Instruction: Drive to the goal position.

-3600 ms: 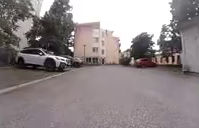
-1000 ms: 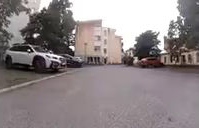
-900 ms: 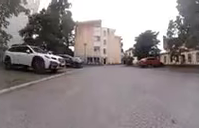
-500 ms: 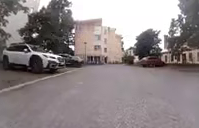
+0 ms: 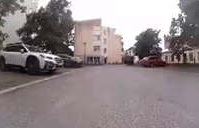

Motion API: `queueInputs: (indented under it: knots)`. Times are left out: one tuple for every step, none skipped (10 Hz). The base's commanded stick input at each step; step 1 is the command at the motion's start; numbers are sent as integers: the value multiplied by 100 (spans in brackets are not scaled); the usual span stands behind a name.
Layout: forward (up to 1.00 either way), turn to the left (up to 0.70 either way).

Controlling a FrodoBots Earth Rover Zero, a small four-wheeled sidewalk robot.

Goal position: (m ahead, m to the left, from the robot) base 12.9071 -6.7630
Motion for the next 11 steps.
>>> queueInputs:
  knots:
    - [60, -15]
    - [60, -15]
    - [60, -12]
    - [60, -6]
    - [60, 0]
    - [60, 0]
    - [60, 0]
    - [60, 0]
    - [60, 0]
    - [60, 0]
    - [60, 0]
